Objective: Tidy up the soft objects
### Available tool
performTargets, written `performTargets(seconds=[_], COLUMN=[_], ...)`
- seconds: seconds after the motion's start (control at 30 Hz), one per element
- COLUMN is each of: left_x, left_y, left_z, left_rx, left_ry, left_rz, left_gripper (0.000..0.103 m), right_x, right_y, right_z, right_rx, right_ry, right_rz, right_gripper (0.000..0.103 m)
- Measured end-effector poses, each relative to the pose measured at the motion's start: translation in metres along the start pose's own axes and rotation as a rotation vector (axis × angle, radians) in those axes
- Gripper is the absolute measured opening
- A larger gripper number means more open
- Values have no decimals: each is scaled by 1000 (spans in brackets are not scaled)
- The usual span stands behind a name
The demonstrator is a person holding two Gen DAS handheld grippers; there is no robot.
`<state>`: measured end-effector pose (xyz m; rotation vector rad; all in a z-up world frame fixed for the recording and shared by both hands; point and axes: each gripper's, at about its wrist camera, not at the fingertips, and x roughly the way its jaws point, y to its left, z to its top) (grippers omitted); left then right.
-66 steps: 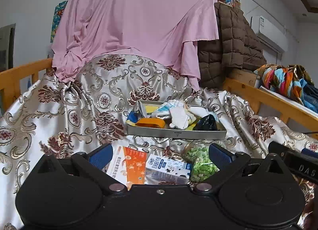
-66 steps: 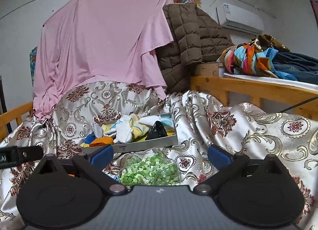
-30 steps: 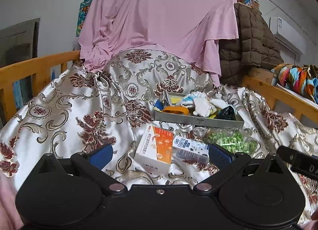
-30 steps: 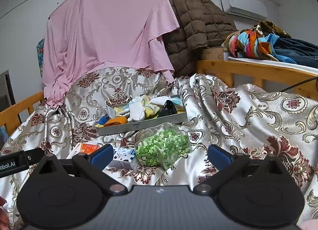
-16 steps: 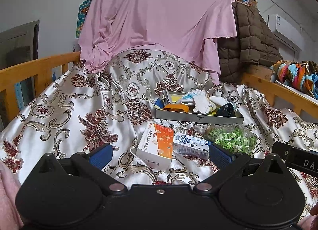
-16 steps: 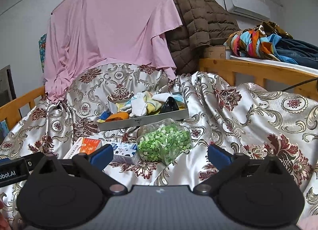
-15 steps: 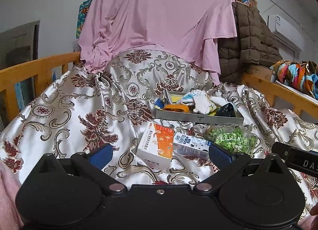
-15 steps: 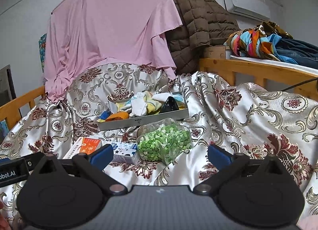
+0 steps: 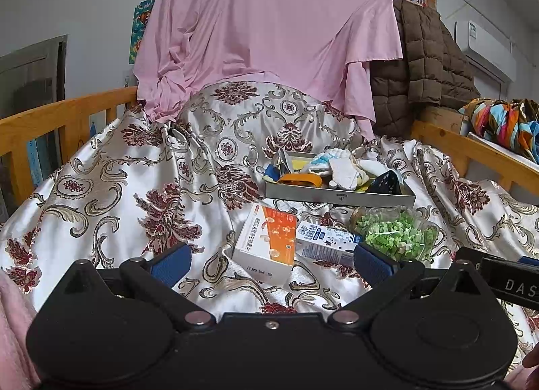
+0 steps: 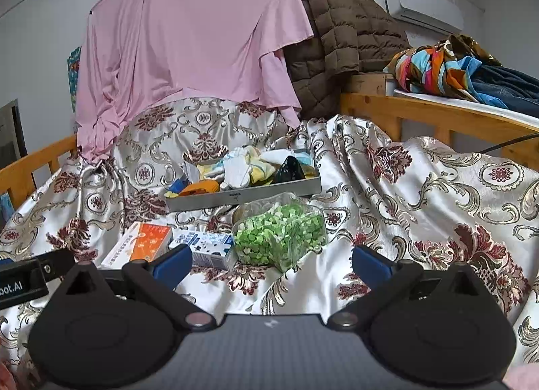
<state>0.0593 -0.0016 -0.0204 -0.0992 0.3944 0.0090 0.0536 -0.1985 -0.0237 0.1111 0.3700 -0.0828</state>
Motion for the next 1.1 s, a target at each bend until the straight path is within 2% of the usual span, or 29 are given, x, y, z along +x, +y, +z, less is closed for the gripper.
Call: performTargets(seconds=[0.23, 1.1], left_x=[7, 7], left_y=[-1, 1], left_z=[-1, -2], left_rx=[0, -7], left_ry=[46, 58], left_rz=[8, 9], left_gripper=[102, 102], right_x=[6, 11], right_y=[4, 2], right_z=[-2, -4], right_rx=[-26, -28], right_ry=[41, 78], right_rz=[-10, -25], right_gripper=[103, 103])
